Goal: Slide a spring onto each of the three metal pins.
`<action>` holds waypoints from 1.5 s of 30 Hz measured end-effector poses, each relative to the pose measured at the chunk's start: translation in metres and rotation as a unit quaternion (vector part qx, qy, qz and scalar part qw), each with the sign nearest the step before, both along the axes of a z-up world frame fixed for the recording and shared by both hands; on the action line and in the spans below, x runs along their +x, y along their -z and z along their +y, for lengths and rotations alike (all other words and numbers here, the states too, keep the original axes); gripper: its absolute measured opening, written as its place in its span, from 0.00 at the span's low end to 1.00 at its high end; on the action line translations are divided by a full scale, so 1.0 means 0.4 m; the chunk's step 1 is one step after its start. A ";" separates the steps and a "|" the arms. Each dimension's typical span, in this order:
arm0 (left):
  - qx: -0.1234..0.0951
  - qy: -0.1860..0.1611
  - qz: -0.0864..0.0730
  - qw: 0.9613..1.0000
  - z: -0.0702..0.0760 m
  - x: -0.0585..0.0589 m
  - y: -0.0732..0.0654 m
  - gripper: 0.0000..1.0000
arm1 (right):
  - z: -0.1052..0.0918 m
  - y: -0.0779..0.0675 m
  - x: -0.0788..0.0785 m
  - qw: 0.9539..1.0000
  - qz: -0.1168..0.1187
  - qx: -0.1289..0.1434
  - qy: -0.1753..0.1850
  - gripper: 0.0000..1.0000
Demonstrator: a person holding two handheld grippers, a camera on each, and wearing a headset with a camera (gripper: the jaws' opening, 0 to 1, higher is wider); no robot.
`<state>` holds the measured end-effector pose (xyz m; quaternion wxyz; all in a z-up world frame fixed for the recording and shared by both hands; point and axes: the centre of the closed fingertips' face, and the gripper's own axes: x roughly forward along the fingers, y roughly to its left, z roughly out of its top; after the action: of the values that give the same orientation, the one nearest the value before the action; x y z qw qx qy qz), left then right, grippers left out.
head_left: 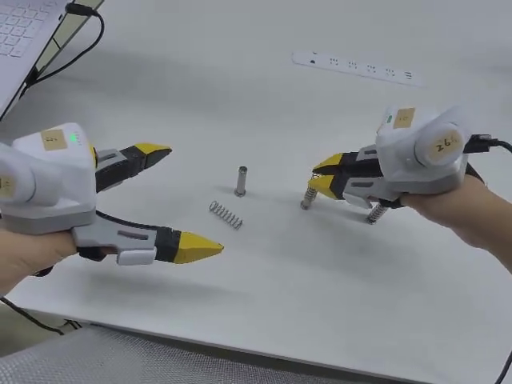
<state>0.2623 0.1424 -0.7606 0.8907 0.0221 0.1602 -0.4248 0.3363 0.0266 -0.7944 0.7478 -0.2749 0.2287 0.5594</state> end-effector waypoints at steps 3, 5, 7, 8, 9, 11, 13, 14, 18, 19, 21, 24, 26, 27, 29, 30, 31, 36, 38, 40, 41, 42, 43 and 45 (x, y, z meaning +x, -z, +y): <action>-0.001 -0.001 0.001 1.000 0.001 0.001 0.002 0.97 | 0.001 0.010 0.000 1.000 0.004 -0.003 0.000 0.07; 0.000 0.000 0.002 1.000 0.001 0.001 0.003 0.97 | 0.001 0.017 0.000 1.000 0.007 -0.004 0.000 0.07; -0.006 -0.001 0.002 1.000 -0.001 0.002 0.000 0.98 | -0.001 0.029 0.000 1.000 0.012 -0.008 0.003 0.07; -0.007 -0.001 0.001 1.000 -0.001 0.003 -0.001 0.98 | -0.003 0.035 -0.002 1.000 0.012 -0.013 0.000 0.08; -0.005 -0.001 0.001 1.000 -0.001 0.003 -0.001 0.98 | -0.005 0.038 -0.002 1.000 0.010 -0.016 -0.001 0.08; -0.005 -0.001 0.001 1.000 -0.001 0.003 -0.001 0.98 | -0.004 0.033 0.003 1.000 0.011 -0.009 0.005 0.08; -0.004 -0.001 0.001 1.000 -0.001 0.003 -0.001 0.98 | -0.004 0.032 0.004 1.000 0.008 -0.010 0.003 0.08; -0.004 0.000 0.002 1.000 -0.003 0.002 0.000 0.98 | -0.003 0.032 0.003 1.000 0.007 -0.011 0.001 0.08; -0.002 0.001 0.002 1.000 -0.005 0.003 0.000 0.97 | -0.003 0.029 0.007 1.000 0.012 -0.005 0.011 0.08; -0.001 0.002 0.002 1.000 -0.006 0.004 -0.001 0.97 | -0.003 0.029 0.008 1.000 0.014 -0.004 0.012 0.09; -0.002 0.003 0.002 1.000 -0.008 0.004 -0.003 0.97 | -0.002 0.029 0.007 1.000 0.017 -0.002 0.014 0.09; 0.000 0.006 0.002 1.000 -0.012 0.005 -0.004 0.97 | 0.000 0.027 0.006 1.000 0.021 0.002 0.016 0.10; 0.000 0.007 0.003 1.000 -0.015 0.004 -0.004 0.97 | 0.001 0.021 0.011 1.000 0.015 0.006 0.019 0.15; 0.000 0.008 0.003 1.000 -0.016 0.004 -0.004 0.97 | 0.002 0.020 0.009 0.999 0.022 0.008 0.022 0.15; 0.002 0.010 0.004 1.000 -0.019 0.003 -0.002 0.97 | 0.002 0.015 0.012 1.000 0.019 0.011 0.022 0.15; 0.002 0.010 0.003 1.000 -0.019 0.003 -0.003 0.97 | 0.001 0.014 0.014 1.000 0.018 0.011 0.024 0.16; 0.002 0.011 0.004 1.000 -0.020 0.004 -0.003 0.97 | 0.000 0.012 0.015 0.999 0.018 0.012 0.024 0.16; 0.002 0.012 0.003 1.000 -0.021 0.006 -0.008 0.97 | -0.001 0.009 0.014 0.999 0.019 0.013 0.025 0.16; 0.003 0.013 0.002 1.000 -0.021 0.006 -0.009 0.97 | -0.001 0.007 0.016 0.999 0.016 0.015 0.027 0.17; 0.002 0.012 0.002 1.000 -0.021 0.005 -0.010 0.97 | 0.000 0.004 0.017 0.999 0.017 0.019 0.031 0.17; 0.003 0.012 0.002 1.000 -0.021 0.005 -0.009 0.97 | 0.000 0.003 0.017 0.999 0.016 0.019 0.031 0.17; 0.004 0.012 0.002 1.000 -0.020 0.004 -0.009 0.97 | 0.000 0.002 0.017 0.999 0.016 0.021 0.032 0.17; 0.004 0.012 0.003 1.000 -0.020 0.004 -0.009 0.97 | 0.001 0.000 0.017 0.999 0.016 0.022 0.032 0.17; 0.003 0.012 0.003 1.000 -0.020 0.004 -0.010 0.97 | 0.002 -0.008 0.015 0.999 0.017 0.028 0.033 0.17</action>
<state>0.2638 0.1344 -0.7566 0.8851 0.0259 0.1636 -0.4348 0.3423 0.0275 -0.7914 0.7694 -0.2366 0.2346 0.5450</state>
